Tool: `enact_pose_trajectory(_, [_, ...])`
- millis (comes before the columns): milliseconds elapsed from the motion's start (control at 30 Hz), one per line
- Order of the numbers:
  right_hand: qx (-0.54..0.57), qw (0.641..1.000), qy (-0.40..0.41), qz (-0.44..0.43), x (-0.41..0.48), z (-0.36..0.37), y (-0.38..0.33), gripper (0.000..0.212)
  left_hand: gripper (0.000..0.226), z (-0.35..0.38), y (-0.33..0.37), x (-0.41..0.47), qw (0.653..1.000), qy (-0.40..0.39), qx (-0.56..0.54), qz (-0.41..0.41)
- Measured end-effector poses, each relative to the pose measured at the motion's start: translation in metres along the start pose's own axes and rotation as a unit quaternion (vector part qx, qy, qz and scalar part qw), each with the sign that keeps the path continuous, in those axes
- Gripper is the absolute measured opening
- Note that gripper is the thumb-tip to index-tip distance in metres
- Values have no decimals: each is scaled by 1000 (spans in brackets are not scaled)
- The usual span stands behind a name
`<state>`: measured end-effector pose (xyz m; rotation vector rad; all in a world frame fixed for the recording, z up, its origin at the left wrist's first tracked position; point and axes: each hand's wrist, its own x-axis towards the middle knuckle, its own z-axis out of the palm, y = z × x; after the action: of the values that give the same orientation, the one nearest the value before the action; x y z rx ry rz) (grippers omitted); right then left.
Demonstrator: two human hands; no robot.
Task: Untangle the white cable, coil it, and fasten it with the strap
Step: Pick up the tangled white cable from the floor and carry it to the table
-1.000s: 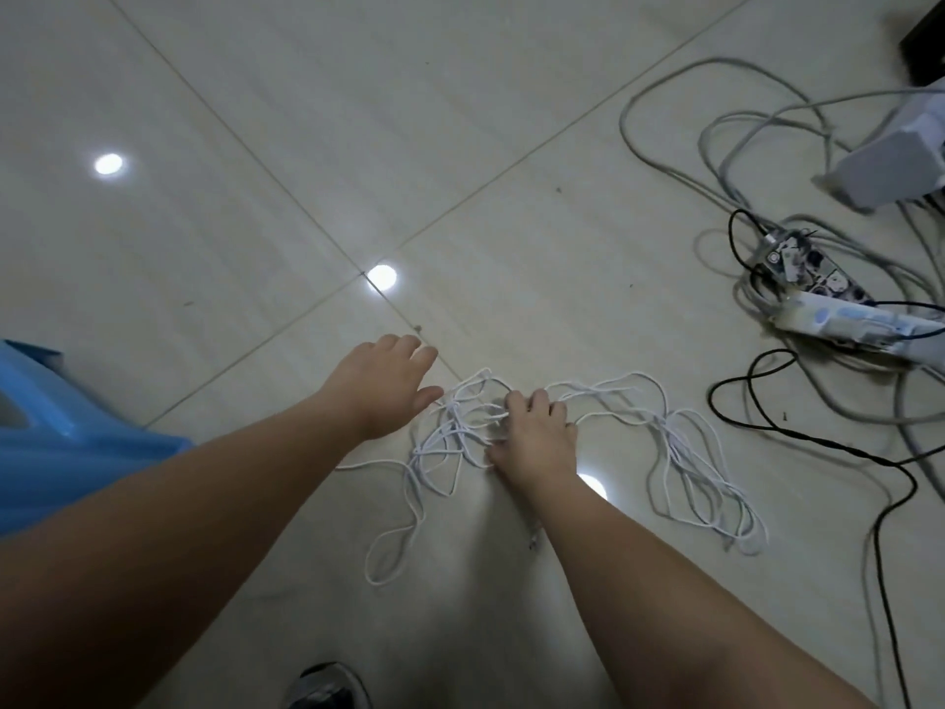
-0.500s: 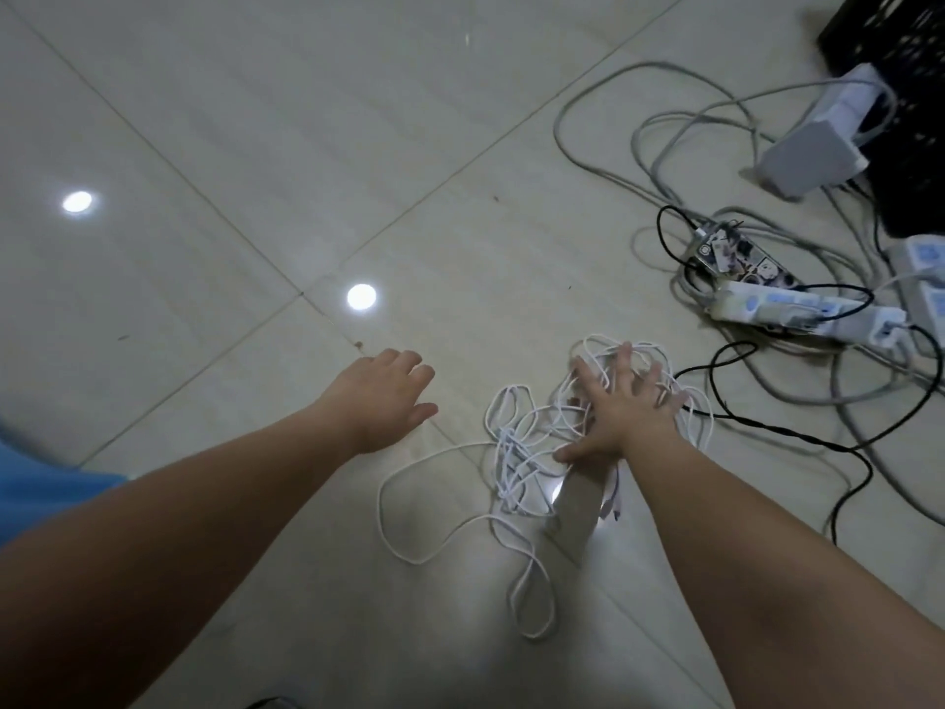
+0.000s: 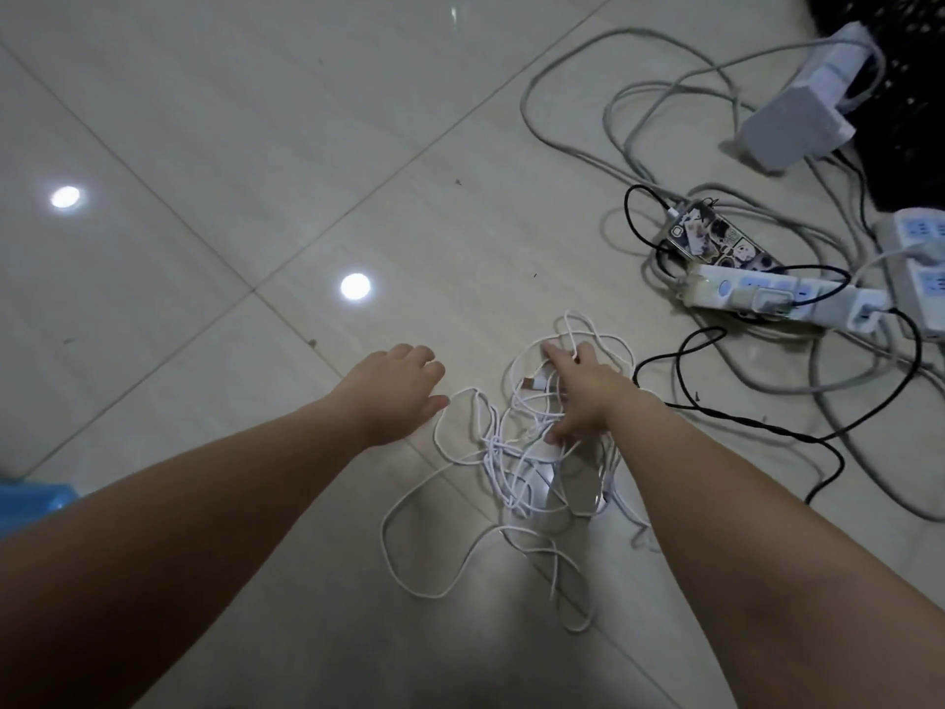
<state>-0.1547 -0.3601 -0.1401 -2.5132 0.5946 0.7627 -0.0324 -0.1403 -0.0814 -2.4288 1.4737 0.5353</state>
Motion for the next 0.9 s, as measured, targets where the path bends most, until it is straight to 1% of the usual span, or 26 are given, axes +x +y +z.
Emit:
enact_pose_trajectory(100, [41,999,-27,9,-4,0,-5,88,47,0,1,-1,1000,-1,10,0])
enact_pose_trajectory(167, [5,999,-42,-15,-12,6,-11,61,46,-2,-1,-4,1000,-4,19,-3])
enact_pose_trajectory(233, [-53,998,-21,-27,-21,17,-21,42,47,-8,-3,-7,1000,-7,27,-6])
enact_pose_trajectory(300, [-111,993,1,-40,-29,27,-35,39,47,-15,-5,-13,1000,-6,29,-11])
enact_pose_trajectory(333, [-119,992,7,-46,-31,29,-39,38,46,-18,-6,-14,1000,-5,25,-15])
enact_pose_trajectory(367, [-99,994,9,-46,-32,28,-42,37,46,-20,-6,-14,1000,-4,23,-19])
enact_pose_trajectory(467, [6,999,-1,-33,-42,10,-56,34,46,-34,-11,-26,999,0,37,-24])
enact_pose_trajectory(533, [34,999,3,-37,-51,-9,-67,31,45,-51,-14,-34,998,-4,53,-21])
enact_pose_trajectory(633, [59,997,23,-47,-73,-48,-88,7,45,-88,-23,-46,998,4,63,-27])
enact_pose_trajectory(700, [75,996,31,-38,-96,-83,-104,22,44,-118,-28,-59,998,15,43,-50])
enact_pose_trajectory(733, [78,996,36,-32,-109,-102,-111,25,44,-134,-29,-68,998,17,31,-60])
enact_pose_trajectory(900, [77,995,50,-30,-191,-215,-152,24,44,-239,-27,-124,998,23,23,-56])
